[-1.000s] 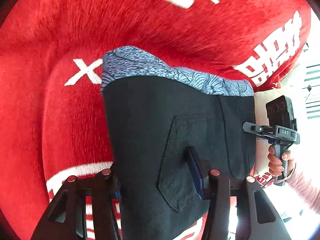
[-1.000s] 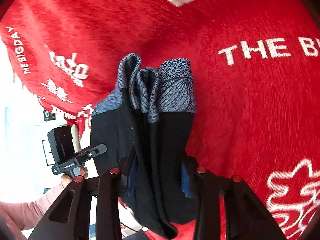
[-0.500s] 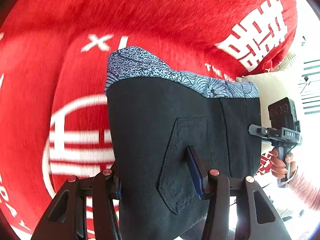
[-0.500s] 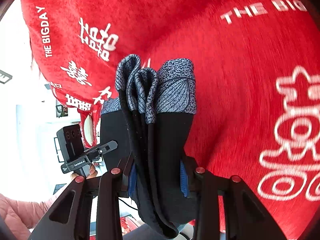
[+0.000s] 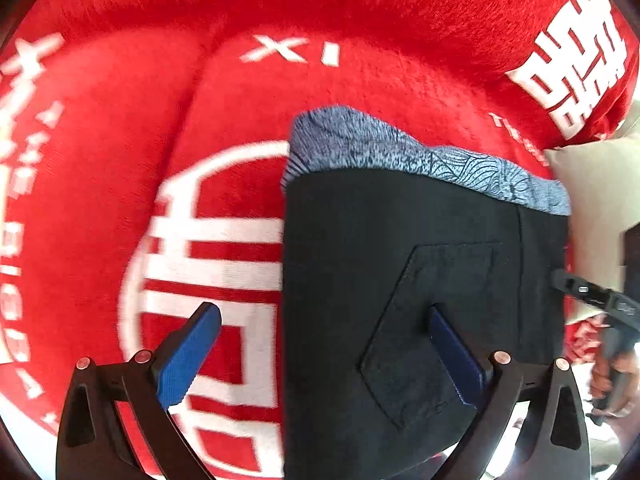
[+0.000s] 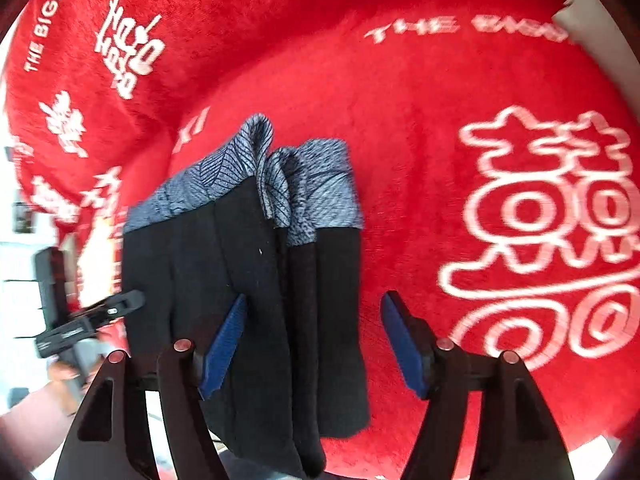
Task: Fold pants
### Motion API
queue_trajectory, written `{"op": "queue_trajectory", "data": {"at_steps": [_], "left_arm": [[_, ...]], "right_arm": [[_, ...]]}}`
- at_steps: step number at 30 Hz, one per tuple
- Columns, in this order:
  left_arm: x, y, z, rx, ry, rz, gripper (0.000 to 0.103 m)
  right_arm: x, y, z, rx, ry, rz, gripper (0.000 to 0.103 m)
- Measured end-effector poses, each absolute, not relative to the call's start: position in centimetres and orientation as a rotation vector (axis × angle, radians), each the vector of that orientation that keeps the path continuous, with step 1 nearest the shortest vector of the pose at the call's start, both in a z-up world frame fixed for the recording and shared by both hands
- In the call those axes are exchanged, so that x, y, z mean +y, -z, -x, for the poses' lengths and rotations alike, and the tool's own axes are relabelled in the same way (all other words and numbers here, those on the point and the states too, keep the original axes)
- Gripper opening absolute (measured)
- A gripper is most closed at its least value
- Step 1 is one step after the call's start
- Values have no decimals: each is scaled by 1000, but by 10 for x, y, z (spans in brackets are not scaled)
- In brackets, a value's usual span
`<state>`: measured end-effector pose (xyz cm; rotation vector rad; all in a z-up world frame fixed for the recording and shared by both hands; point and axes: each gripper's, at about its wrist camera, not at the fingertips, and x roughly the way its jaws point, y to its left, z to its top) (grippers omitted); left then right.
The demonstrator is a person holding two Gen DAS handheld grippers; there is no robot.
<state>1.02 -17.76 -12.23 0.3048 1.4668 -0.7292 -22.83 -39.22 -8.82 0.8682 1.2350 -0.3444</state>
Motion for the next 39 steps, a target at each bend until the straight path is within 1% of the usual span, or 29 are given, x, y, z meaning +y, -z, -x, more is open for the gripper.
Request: {"op": "queue_trajectory", "data": {"at_steps": [2,5,6,7,9,12,14,15,22,30,39], "left_arm": [[-178,109,-6,1403,706,-376,102],[-180,90,2,1365,685,-436,102],[-180,85,7,1363,684,-456,102],[-178,81,9,1360,685,-468,102],[-176,71,19,1348,680,-502,102],[-170,57,31,1350,668,-518,102],[-166,49,40,1340,640,-534,102],[-166,47,45,1338,628,-541,102],[-153,27,62,1354,561,-522,102],[-148,3,75,1330,577,-560,102],[-139,-7,80,1354,595,-569,102]], "right_arm": [[-388,75,228,1262,440,-810,74],[-378,55,232,1273,496,-795,75],[-371,47,234,1269,507,-795,82],[-366,41,236,1271,516,-790,84],[-351,25,237,1263,535,-770,84],[-331,10,234,1252,550,-761,89],[-319,3,237,1247,560,-759,95],[-315,1,237,1247,570,-752,103],[-286,-21,238,1281,605,-678,103],[-263,-44,233,1302,577,-645,103],[-245,-59,228,1324,598,-613,103]]}}
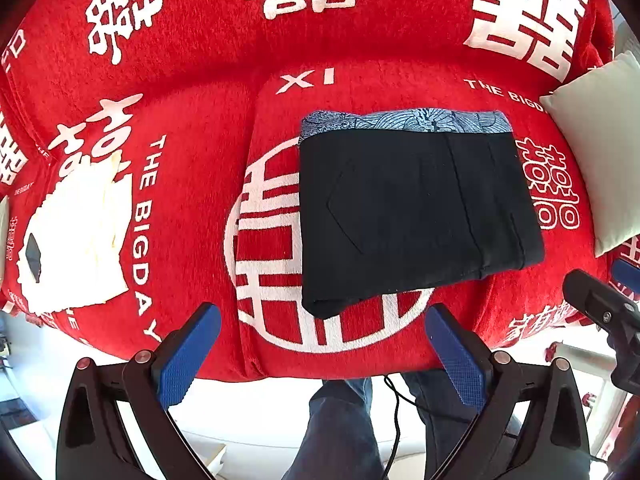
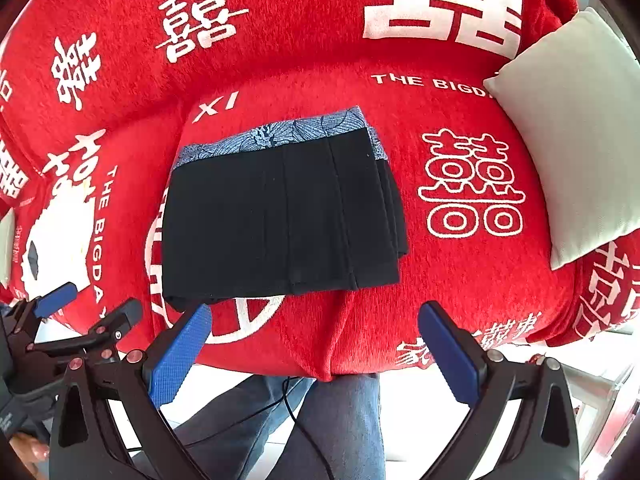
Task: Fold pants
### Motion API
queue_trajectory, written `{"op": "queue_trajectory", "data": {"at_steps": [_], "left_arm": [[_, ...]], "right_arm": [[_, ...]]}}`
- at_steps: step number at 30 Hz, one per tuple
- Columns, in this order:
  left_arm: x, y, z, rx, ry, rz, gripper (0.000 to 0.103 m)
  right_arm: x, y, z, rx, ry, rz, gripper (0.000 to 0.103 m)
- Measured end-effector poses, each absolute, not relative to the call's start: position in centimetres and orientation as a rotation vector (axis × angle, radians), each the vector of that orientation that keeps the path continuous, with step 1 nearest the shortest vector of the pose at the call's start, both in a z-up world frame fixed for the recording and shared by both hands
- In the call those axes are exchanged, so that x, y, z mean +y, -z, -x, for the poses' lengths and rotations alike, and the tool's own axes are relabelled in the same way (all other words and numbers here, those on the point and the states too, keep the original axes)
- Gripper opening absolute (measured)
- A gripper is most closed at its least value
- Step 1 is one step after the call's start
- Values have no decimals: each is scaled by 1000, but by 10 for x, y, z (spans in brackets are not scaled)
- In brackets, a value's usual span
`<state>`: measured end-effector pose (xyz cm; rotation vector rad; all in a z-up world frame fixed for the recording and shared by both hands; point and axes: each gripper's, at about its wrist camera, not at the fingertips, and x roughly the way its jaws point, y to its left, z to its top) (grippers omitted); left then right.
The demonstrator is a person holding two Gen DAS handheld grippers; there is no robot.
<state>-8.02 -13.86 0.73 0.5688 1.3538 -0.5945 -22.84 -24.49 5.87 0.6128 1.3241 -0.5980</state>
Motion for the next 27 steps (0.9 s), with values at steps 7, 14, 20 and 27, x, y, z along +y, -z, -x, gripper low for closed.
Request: {"op": "queue_trajectory", "data": {"at_steps": [7,14,20,27], "left_arm": [[-139,-15,84,1352,605,-565,102],[-138,-18,82,1354,583,-549,102],[-139,-21,84,1346,587,-559,102],[-140,-22,85,1344,588,-562,102]], "right_arm": [[-240,-64,224,1338,603,-595,103],[-241,-67,222,1358,616,-566,103],[-240,-71,221,1356,610,-555,103],[-236,-73,220,1358,616,-542,103]]}}
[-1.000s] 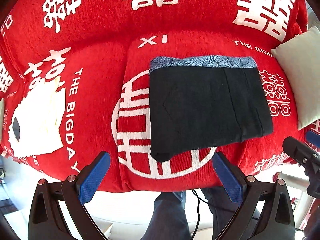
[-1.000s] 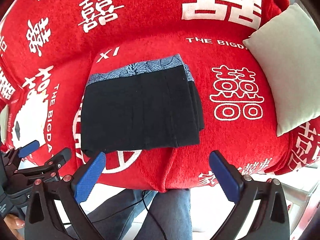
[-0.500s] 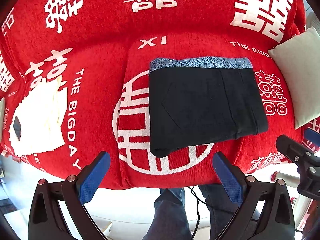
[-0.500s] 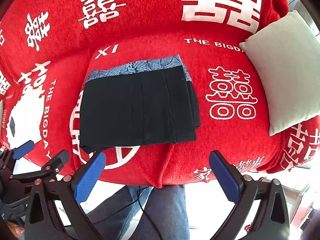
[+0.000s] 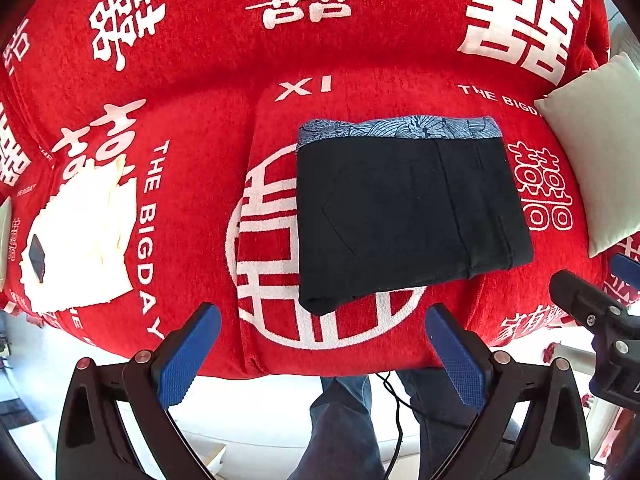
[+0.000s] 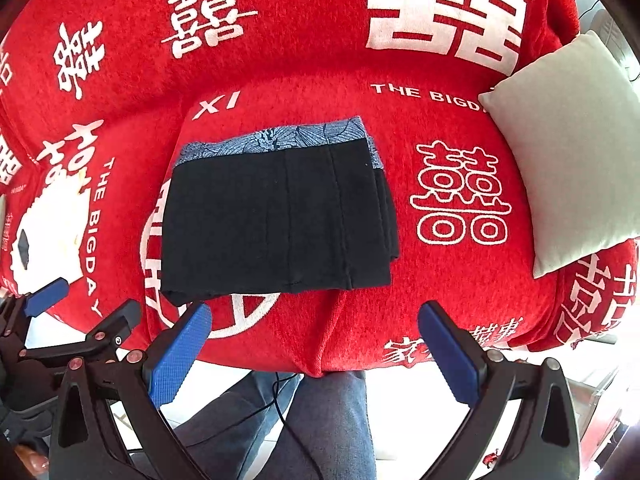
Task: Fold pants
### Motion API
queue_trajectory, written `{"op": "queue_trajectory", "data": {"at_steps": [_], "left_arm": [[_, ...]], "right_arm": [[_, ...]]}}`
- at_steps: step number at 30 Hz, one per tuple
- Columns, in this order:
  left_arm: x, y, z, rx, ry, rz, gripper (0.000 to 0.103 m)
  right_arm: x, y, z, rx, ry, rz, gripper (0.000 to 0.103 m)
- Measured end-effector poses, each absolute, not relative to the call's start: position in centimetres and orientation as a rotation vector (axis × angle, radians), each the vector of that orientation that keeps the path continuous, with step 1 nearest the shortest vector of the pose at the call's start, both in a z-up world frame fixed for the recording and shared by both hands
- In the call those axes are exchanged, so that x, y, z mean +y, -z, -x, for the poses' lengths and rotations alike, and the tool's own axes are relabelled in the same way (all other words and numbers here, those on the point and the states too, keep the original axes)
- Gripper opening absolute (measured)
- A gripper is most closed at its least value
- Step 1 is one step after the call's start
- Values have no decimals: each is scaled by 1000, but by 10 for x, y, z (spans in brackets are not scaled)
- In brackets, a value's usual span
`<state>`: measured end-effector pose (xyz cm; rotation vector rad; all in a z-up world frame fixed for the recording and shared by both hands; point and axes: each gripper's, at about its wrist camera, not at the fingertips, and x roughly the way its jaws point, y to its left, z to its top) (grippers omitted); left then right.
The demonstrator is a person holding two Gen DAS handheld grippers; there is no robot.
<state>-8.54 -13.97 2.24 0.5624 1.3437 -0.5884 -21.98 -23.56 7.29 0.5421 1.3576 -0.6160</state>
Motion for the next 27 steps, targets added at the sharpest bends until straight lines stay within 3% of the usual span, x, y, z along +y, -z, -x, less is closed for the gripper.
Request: {"op": "queue_trajectory", "data": {"at_steps": [27], "left_arm": [[-138,-27,88,1329,596,-561,102]], "right_arm": [[-227,-77,218,1356,621,-506,103]]}}
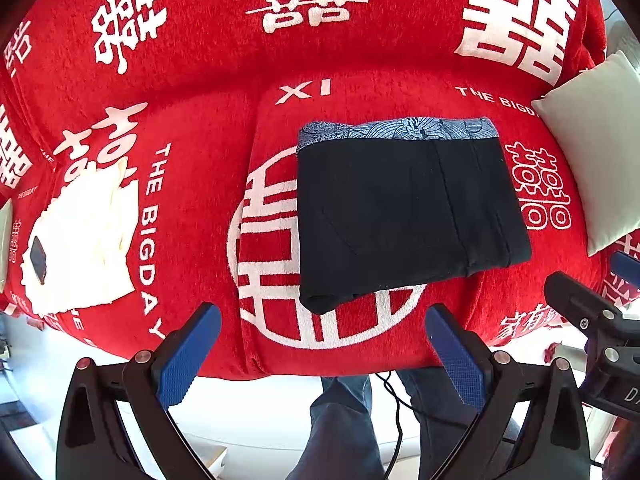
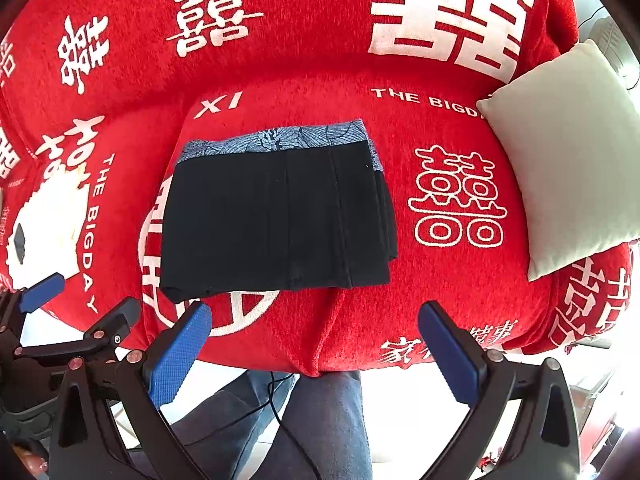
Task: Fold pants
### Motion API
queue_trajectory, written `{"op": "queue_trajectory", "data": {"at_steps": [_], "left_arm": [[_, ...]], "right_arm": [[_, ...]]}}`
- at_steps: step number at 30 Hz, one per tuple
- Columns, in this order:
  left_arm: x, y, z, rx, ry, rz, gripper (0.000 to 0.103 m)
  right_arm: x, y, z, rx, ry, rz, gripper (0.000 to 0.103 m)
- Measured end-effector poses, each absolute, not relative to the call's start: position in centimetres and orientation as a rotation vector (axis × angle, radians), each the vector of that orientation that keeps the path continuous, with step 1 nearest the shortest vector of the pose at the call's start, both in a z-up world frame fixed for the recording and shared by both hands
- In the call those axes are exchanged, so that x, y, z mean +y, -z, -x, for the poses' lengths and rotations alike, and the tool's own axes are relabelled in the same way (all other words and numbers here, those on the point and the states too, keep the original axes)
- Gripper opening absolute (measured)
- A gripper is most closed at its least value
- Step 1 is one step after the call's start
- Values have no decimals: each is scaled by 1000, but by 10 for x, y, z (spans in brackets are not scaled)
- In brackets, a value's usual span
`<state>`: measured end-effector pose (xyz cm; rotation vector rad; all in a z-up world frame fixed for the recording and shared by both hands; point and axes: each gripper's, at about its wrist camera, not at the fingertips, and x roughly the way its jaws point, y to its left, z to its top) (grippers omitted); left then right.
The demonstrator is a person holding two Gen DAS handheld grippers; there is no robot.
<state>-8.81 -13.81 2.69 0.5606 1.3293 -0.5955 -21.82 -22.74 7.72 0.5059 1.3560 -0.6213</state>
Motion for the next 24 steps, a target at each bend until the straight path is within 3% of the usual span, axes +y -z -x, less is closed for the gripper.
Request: {"op": "queue_trajectory", "data": {"at_steps": [24], "left_arm": [[-137,-22,84,1324,590,-551,102]], "right_arm": [[-229,-71,213,1372,641,-497,103]]}}
